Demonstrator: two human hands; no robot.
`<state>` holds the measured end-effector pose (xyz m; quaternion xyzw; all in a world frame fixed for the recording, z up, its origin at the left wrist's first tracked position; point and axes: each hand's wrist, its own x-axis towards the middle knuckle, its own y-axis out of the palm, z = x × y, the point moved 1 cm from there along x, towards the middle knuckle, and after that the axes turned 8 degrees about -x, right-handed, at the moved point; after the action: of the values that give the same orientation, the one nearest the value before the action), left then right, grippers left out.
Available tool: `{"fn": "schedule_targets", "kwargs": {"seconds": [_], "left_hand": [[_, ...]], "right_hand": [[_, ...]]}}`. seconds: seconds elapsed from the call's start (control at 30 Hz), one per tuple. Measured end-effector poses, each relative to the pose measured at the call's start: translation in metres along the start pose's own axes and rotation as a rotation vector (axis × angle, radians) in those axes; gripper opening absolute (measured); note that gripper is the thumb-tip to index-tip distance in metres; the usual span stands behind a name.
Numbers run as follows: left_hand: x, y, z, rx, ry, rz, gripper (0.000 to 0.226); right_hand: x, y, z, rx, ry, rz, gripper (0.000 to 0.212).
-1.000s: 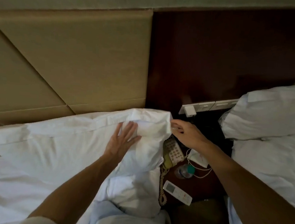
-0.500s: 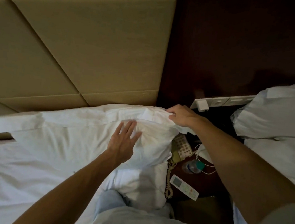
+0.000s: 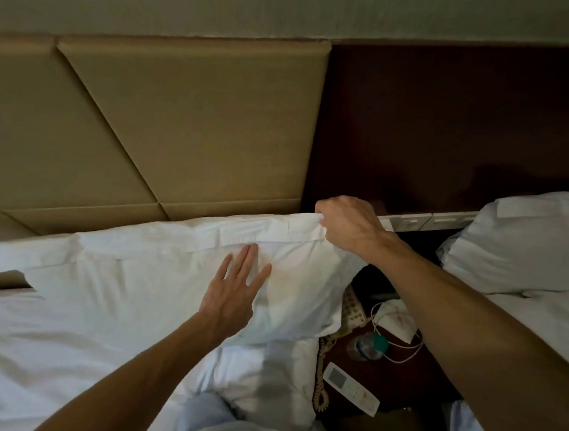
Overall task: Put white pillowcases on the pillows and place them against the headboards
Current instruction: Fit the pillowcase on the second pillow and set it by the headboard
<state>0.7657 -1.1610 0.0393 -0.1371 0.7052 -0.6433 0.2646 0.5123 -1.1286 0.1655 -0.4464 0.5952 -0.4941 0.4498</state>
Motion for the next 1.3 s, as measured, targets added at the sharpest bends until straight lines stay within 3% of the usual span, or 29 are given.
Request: {"fn": "schedule_targets", "kwargs": {"seconds": [0.17, 0.4, 0.67, 0.77, 0.93, 1.03, 1.2, 1.3], "left_hand": [[0.006, -0.004, -0.001, -0.047, 0.0, 0.003, 0.092], [0.029, 0.004, -0.014, -0.103, 0.0, 0.238, 0.087], [0.016, -0.011, 0.011, -0.195, 0.125, 0.194, 0.071], [-0.009, -0.009, 0.035, -0.214, 0.073, 0.111, 0.066], [-0.072, 0.007, 0.083, -0.198, -0.166, 0.085, 0.067], [-0.107, 0.015, 0.109, -0.247, -0.34, -0.048, 0.062], [-0.158, 0.026, 0.145, -0.522, -0.846, -0.325, 0.041], [-0.177, 0.046, 0.161, -0.826, -1.177, -0.374, 0.06]], "right_hand": [[0.007, 0.0, -0.005, -0.031, 0.018, -0.06, 0.022], [-0.014, 0.033, 0.0, -0.05, 0.097, -0.075, 0.037], [-0.015, 0.049, 0.023, -0.021, -0.061, -0.138, 0.036], [0.005, 0.047, 0.053, 0.013, -0.171, -0.144, 0.035], [0.048, 0.041, 0.131, 0.072, -0.343, -0.098, 0.032], [0.069, 0.041, 0.176, 0.039, -0.417, -0.054, 0.028], [0.093, 0.038, 0.236, -0.005, -0.52, 0.021, 0.011], [0.104, 0.037, 0.272, -0.026, -0.588, 0.031, 0.009]]}}
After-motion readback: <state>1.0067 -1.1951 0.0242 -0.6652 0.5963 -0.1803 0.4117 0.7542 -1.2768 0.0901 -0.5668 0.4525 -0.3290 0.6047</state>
